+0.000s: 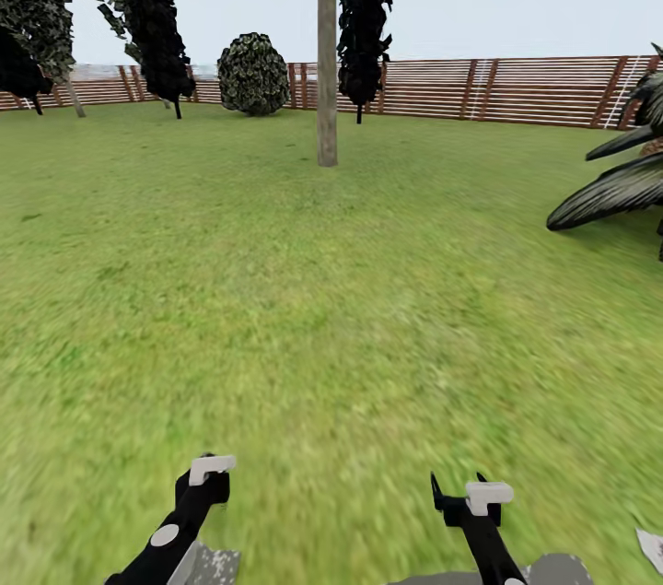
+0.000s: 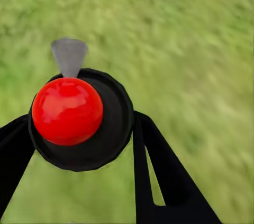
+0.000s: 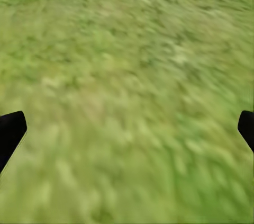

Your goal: In the garden, pick up the pesticide atomizer on the floor and spray pesticide onto both trees until each tree trunk is fully covered.

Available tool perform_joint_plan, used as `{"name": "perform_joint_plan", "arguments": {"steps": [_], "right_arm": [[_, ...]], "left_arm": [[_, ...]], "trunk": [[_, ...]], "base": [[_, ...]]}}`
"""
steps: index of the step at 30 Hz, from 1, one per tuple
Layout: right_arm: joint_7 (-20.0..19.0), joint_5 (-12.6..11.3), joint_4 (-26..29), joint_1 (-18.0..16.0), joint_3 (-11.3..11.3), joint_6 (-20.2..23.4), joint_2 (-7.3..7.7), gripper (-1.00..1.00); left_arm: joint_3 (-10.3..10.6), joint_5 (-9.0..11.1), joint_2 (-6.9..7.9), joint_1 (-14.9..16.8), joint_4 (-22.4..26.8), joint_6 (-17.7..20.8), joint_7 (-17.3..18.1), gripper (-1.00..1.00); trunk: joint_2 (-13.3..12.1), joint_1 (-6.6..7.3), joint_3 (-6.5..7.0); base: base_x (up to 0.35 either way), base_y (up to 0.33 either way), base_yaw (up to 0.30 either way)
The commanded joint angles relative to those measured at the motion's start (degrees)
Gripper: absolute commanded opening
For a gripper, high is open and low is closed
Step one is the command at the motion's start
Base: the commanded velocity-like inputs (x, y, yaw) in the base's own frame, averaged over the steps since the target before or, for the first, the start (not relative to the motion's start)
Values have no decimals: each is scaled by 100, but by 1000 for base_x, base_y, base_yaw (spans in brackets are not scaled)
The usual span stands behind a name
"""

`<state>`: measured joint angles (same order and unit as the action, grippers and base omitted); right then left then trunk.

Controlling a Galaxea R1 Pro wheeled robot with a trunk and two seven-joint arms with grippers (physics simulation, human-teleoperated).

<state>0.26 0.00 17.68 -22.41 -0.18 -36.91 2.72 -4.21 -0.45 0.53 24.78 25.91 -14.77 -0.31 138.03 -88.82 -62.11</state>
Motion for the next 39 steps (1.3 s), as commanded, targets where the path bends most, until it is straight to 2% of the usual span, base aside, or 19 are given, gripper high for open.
{"name": "perform_joint_plan", "arguments": {"steps": [1, 30, 39], "right_arm": [[0, 0, -1, 0, 0, 0, 0, 100], [0, 0, -2, 0, 18, 0, -5, 100], [0, 0, -2, 0, 18, -1, -4, 100]], "left_arm": [[-1, 2, 0, 0, 1, 0, 4, -100], [8, 0, 0, 0, -7, 0, 4, -100], [8, 1, 0, 0, -12, 0, 4, -100]], "trunk": [[0, 0, 0], [0, 0, 0], [0, 0, 0]], "base": [[333, 97, 0], [333, 97, 0], [333, 97, -226]]}}
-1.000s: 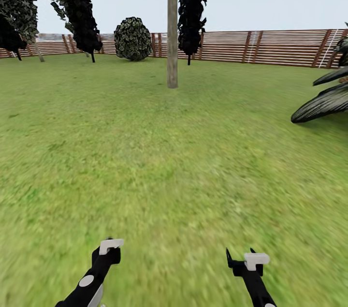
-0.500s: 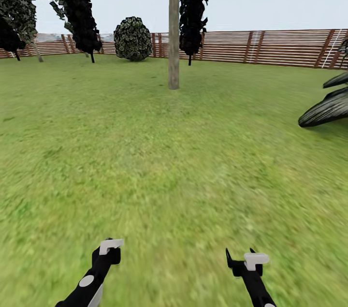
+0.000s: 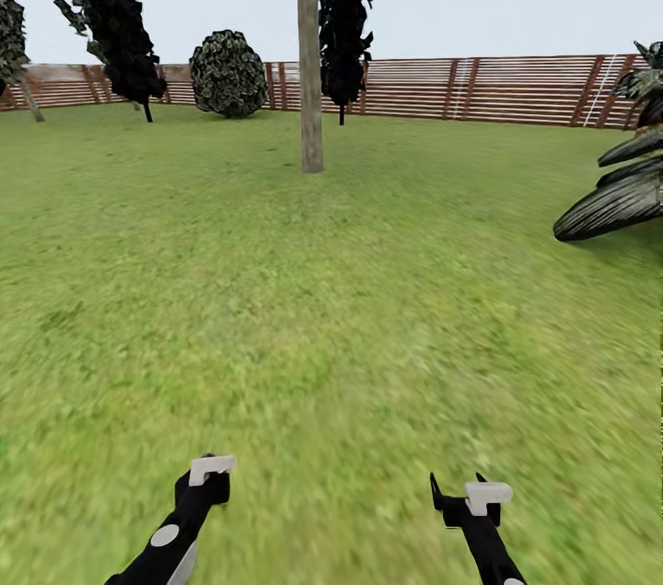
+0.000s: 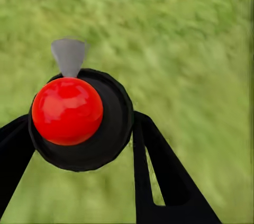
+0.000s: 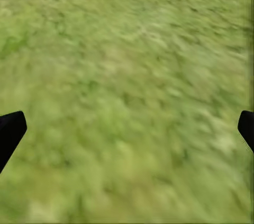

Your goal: In the garden, pick up the pesticide atomizer on the floor and spray pesticide onto both trees until each tree trunk is fully covered.

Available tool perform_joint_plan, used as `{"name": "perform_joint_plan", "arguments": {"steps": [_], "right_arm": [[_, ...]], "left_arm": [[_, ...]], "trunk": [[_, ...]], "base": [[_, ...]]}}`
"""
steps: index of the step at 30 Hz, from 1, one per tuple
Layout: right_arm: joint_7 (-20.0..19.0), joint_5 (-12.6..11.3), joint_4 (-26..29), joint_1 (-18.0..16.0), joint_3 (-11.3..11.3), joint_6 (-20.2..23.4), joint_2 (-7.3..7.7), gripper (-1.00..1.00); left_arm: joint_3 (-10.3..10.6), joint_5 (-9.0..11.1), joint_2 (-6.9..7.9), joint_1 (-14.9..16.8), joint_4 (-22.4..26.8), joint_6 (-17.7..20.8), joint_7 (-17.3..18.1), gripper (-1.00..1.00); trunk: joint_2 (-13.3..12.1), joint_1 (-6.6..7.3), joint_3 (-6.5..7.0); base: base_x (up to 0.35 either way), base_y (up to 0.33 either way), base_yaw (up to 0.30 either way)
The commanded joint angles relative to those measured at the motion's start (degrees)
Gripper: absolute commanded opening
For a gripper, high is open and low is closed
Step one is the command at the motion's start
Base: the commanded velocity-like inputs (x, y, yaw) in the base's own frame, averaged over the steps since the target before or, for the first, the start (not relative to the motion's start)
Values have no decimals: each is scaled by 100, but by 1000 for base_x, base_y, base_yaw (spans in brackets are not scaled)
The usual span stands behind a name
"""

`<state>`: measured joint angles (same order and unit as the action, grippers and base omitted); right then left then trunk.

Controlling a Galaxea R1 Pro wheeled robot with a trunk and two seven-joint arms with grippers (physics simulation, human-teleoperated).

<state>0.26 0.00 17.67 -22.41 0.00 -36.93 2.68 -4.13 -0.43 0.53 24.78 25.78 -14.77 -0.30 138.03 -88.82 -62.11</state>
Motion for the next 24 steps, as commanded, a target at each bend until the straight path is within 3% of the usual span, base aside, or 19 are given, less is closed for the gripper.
{"name": "perform_joint_plan", "arguments": {"steps": [1, 24], "right_arm": [[0, 0, 0, 0, 0, 1, -1, 100], [-9, 9, 0, 0, 17, -7, -4, 100]], "left_arm": [[0, -1, 0, 0, 3, 0, 4, -100], [0, -6, 0, -4, 6, 0, 4, -100]], "trunk": [[0, 0, 0], [0, 0, 0]], "base": [[333, 97, -230], [333, 97, -16]]}}
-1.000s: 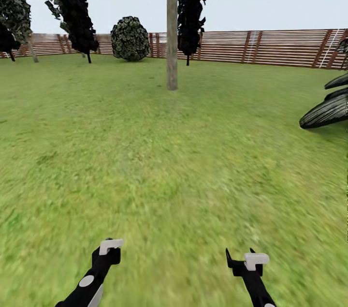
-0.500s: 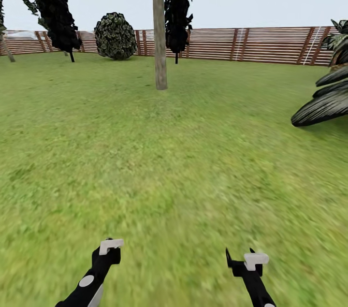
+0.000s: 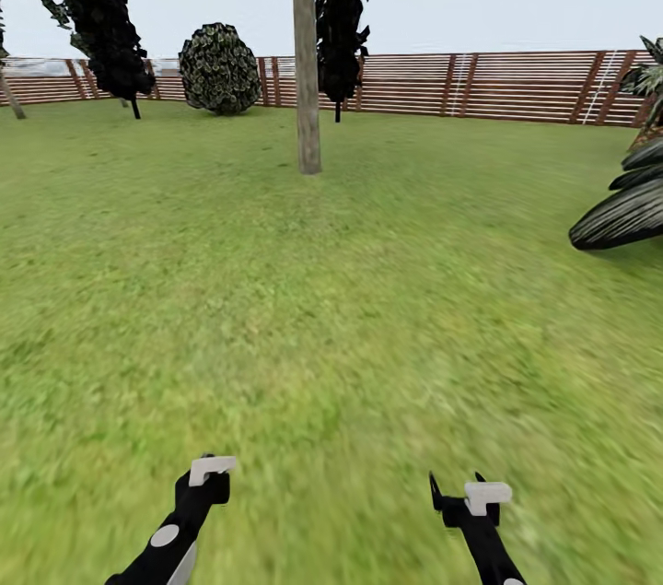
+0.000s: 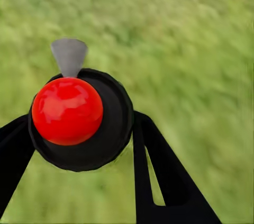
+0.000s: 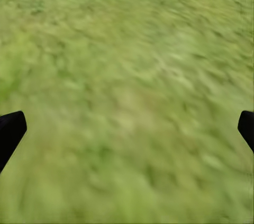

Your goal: In the garden, pick up the pesticide atomizer on the floor and spray pesticide onto both trees until each tree trunk is fully covered.

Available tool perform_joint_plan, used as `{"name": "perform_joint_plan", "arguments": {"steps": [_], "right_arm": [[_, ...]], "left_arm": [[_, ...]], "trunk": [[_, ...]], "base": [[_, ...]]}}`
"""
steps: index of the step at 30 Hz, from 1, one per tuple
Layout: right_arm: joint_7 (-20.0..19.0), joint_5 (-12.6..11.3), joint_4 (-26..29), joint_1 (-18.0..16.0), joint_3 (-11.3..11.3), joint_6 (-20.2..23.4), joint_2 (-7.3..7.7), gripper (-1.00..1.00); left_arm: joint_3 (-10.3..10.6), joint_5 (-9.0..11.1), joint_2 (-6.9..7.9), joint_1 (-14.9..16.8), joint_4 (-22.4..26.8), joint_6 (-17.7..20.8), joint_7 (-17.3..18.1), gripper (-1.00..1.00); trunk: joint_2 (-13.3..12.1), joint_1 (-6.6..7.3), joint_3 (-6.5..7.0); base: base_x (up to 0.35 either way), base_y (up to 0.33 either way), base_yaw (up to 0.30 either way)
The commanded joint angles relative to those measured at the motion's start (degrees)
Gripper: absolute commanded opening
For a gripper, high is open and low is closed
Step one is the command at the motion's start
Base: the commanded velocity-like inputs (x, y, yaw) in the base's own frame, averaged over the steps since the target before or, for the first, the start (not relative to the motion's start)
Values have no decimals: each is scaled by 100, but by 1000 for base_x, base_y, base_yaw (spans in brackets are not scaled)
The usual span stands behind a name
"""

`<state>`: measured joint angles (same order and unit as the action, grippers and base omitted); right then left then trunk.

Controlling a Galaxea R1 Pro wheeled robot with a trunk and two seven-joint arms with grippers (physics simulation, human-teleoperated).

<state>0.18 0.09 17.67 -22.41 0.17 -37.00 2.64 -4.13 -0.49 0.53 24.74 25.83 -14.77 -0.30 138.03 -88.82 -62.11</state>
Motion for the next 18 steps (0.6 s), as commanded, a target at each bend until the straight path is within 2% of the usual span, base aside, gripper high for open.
{"name": "perform_joint_plan", "arguments": {"steps": [1, 8, 18], "right_arm": [[0, 0, 0, 0, 0, 0, 0, 100], [0, 0, 0, 0, 1, 1, 0, 100], [0, 5, 0, 0, 1, 5, 0, 100]], "left_arm": [[-1, 0, 0, 0, 1, 0, 4, -100], [-1, -4, 0, -2, 1, 0, 4, -100], [-1, -4, 0, -2, 7, 0, 4, -100]], "trunk": [[0, 0, 0], [0, 0, 0], [0, 0, 0]], "base": [[334, 97, 0], [334, 81, 0], [338, 5, 0]]}}
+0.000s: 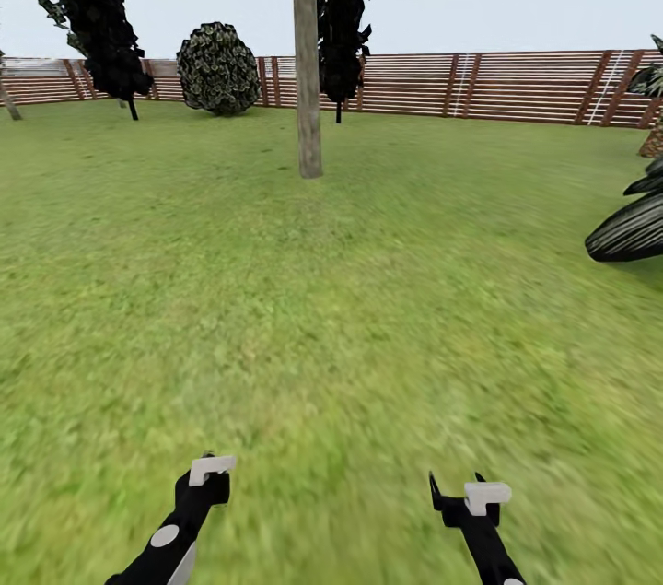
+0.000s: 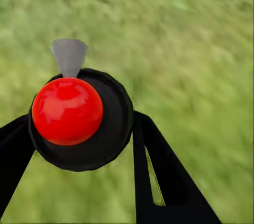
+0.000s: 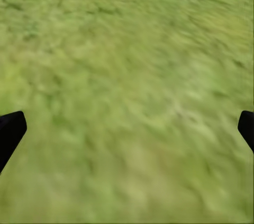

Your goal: In the garden, pick up the pesticide atomizer on the floor and spray pesticide onto both trees until each tree trunk is fully covered.

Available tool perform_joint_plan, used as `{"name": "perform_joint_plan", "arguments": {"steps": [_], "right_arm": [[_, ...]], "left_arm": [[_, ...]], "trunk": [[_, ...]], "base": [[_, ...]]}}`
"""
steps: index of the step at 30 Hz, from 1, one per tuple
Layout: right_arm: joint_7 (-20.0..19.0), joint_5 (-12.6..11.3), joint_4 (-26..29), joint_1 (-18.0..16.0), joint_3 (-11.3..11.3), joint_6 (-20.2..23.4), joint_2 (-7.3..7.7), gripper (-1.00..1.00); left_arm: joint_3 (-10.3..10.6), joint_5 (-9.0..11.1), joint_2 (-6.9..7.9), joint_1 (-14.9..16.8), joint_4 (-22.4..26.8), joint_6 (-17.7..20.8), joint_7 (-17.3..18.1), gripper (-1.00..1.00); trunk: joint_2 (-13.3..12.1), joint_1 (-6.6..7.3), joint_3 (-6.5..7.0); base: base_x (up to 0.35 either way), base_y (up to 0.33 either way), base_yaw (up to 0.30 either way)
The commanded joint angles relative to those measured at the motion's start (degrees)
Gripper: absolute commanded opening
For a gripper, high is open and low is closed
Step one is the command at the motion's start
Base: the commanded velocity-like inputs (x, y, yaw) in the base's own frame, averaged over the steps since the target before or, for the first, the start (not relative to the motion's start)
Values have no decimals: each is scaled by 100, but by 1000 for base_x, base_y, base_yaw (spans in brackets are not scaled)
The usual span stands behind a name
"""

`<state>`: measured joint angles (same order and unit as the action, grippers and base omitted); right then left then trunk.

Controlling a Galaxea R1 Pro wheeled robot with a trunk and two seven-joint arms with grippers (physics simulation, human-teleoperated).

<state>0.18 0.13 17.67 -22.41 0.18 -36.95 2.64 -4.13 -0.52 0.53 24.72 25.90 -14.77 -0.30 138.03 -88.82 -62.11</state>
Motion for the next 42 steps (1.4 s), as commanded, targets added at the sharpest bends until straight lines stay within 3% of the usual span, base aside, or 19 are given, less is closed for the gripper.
{"name": "perform_joint_plan", "arguments": {"steps": [1, 42], "right_arm": [[0, 2, 0, 0, 0, 0, 0, 100], [0, 4, -9, 0, 0, -1, 0, 100]], "left_arm": [[0, -1, 0, -1, 2, 0, 4, -100], [0, -1, 0, 0, 3, 0, 4, -100]], "trunk": [[0, 0, 0], [0, 0, 0]], "base": [[339, 0, 0], [339, 0, 0]]}}
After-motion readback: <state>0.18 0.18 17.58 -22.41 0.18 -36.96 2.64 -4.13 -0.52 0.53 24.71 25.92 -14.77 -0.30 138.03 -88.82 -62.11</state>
